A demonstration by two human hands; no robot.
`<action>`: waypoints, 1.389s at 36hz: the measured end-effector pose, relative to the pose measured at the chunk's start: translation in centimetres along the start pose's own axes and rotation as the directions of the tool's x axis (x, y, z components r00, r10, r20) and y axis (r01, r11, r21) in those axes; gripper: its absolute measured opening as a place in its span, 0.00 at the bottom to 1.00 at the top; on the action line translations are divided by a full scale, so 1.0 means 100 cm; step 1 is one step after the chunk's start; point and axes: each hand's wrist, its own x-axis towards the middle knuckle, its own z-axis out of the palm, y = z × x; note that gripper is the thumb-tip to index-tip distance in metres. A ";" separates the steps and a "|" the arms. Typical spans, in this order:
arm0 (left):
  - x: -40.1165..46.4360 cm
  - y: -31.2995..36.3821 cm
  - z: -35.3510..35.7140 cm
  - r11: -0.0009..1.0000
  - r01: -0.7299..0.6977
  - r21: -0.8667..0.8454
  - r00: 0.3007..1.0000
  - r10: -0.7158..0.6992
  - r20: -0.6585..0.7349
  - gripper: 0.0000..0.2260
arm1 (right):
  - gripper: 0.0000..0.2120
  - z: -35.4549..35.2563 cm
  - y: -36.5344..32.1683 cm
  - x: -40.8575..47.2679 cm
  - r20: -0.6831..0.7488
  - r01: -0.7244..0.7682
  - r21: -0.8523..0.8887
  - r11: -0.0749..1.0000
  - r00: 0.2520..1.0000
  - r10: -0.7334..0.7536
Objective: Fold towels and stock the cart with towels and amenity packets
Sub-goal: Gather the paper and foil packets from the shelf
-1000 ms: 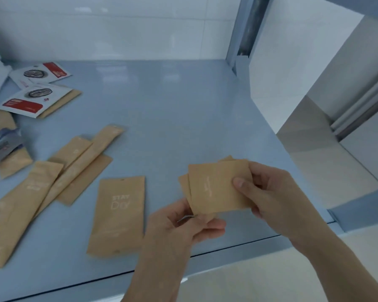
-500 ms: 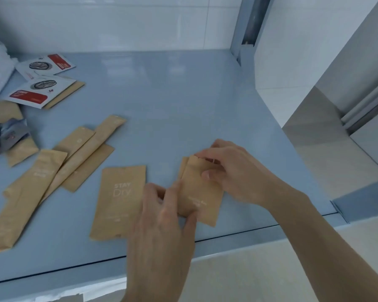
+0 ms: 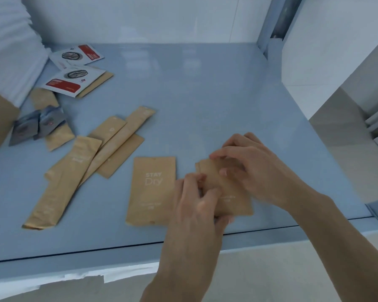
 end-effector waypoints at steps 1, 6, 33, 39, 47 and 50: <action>0.000 0.001 -0.002 1.000 -0.014 -0.003 1.000 0.014 0.001 0.14 | 0.13 -0.001 -0.002 0.002 -0.001 -0.015 -0.001 1.000 1.000 0.015; 0.000 -0.004 -0.017 0.994 -0.088 -0.071 0.996 0.086 -0.038 0.19 | 0.20 -0.006 -0.029 0.019 -0.075 -0.060 0.023 0.998 0.995 0.061; 0.017 -0.226 -0.163 0.793 0.169 -0.585 0.587 -0.558 -0.587 0.12 | 0.32 0.156 -0.284 0.175 0.096 -0.099 0.478 0.873 0.994 0.060; 0.017 -0.228 -0.159 0.794 0.133 -0.593 0.517 -0.566 -0.642 0.13 | 0.42 0.180 -0.320 0.225 0.179 -0.058 0.458 0.887 0.983 -0.028; 0.015 -0.231 -0.157 0.749 0.095 -0.656 0.469 -0.615 -0.634 0.18 | 0.14 0.173 -0.316 0.219 -0.082 -0.084 0.419 0.904 0.988 0.130; 0.013 -0.227 -0.160 0.726 0.028 -0.687 0.501 -0.604 -0.619 0.15 | 0.10 0.154 -0.308 0.198 -0.190 -0.066 0.670 0.739 0.948 0.257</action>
